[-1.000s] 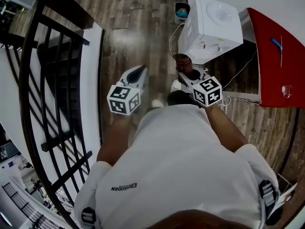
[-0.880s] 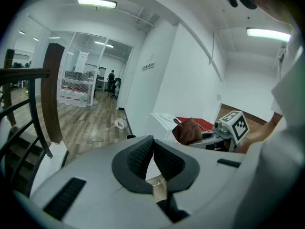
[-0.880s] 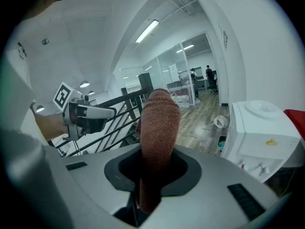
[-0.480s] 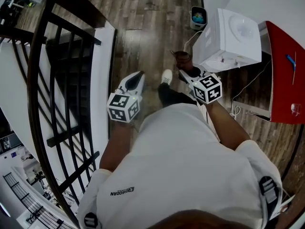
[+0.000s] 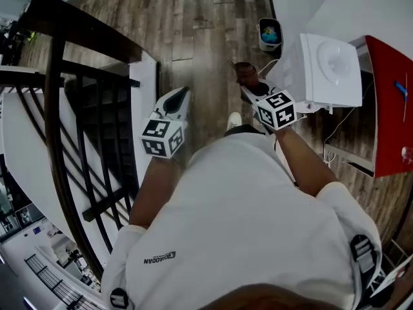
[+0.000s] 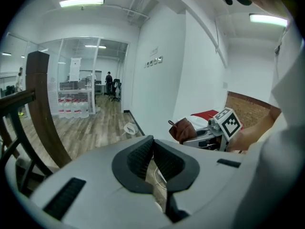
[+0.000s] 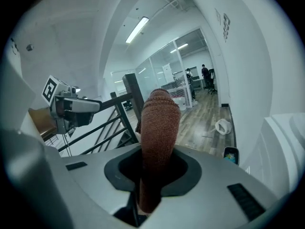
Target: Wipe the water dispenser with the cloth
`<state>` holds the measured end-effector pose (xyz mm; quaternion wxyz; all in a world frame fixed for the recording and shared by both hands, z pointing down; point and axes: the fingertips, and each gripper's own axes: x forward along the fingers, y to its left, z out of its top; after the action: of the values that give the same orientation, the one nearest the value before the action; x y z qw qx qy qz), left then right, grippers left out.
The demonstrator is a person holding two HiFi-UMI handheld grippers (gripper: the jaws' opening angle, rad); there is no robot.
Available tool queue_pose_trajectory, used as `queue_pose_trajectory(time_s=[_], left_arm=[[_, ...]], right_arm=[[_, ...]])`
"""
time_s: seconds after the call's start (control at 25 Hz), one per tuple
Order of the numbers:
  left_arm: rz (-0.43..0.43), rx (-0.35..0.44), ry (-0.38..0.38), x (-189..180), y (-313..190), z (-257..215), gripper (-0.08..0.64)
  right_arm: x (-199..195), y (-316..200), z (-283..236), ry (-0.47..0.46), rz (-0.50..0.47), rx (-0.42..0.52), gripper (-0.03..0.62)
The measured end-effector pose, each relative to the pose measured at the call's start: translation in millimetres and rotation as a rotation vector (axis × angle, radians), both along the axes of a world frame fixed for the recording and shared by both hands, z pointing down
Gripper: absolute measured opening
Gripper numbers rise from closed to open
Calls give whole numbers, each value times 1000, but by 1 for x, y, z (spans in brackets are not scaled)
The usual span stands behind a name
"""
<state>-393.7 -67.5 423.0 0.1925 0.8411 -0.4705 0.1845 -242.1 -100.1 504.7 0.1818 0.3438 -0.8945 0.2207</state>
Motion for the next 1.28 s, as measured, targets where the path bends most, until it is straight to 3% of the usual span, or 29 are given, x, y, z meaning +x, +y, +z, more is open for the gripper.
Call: queue_pose_trajectory(time_s=[0.16, 0.28, 0.8, 1.0, 1.28], left_arm=[[58, -2, 2, 8, -57, 2, 2], [150, -7, 5, 30, -86, 5, 2], [555, -54, 51, 144, -168, 26, 2], [724, -84, 51, 173, -198, 34, 1], [942, -90, 57, 197, -241, 39, 1]], right_arm=[[12, -45, 3, 13, 77, 10, 71], [37, -63, 3, 33, 178, 16, 71], [137, -52, 17, 185, 579, -30, 71], [156, -64, 21, 345, 697, -56, 71], [177, -103, 24, 683, 794, -99, 71]])
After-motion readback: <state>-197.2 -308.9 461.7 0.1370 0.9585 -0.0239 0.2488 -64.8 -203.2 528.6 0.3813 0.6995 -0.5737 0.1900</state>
